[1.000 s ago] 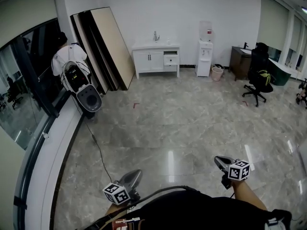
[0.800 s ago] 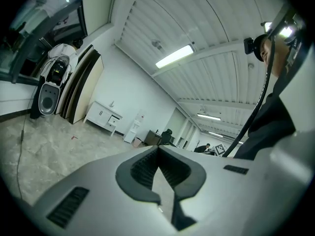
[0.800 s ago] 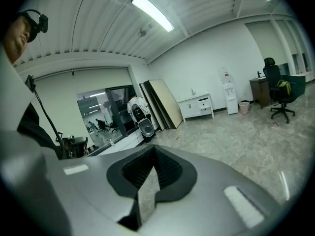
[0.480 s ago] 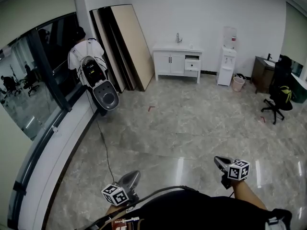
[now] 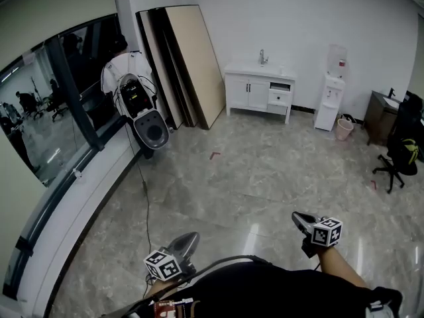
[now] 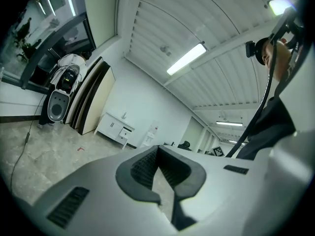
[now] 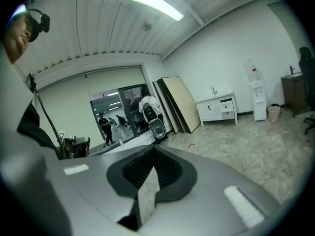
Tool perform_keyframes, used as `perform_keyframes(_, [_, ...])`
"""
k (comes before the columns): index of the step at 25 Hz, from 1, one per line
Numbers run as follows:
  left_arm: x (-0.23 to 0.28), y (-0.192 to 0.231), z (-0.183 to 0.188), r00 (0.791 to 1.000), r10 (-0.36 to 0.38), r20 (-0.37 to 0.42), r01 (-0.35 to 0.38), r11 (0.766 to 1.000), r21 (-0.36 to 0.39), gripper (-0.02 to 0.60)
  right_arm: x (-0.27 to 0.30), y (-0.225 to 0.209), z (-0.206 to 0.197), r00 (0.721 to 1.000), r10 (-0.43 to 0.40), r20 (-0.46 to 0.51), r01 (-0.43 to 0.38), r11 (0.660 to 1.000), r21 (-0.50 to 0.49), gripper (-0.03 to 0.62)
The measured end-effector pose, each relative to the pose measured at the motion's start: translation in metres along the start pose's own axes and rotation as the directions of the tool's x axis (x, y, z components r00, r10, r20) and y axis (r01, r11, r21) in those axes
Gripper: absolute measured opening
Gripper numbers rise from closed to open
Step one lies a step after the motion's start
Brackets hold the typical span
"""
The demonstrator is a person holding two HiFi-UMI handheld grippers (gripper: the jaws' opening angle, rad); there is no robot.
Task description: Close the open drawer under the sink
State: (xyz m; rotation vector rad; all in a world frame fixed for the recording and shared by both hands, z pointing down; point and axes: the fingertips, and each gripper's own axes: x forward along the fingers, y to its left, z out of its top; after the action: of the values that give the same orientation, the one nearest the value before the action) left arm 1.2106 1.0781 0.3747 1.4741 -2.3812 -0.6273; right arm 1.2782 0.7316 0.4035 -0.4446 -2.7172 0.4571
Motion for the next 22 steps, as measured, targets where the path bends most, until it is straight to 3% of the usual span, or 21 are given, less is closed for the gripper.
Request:
perform_keyframes(5, [0.036,0.014,0.012,1.0,0.006,-0.022,-0.005,0.999,0.045,0.0,0.017,-0.027,-0.004,1.0,0.02,-0.019,-0.02,0.999,0.034,0.002])
perform_keyframes(10, [0.07,0.062,0.034,0.999,-0.011,-0.033,0.013,0.999,0.035,0.0,0.046,-0.055,0.019,0.998,-0.056,0.003,0.056,0.998,0.041,0.002])
perform_keyframes(22, [0.152,0.206,0.139,0.977,-0.186,-0.105,0.192,0.98,0.05,0.0,0.173,-0.053,0.1,0.976,-0.201,0.088,0.197,0.979,0.057,0.002])
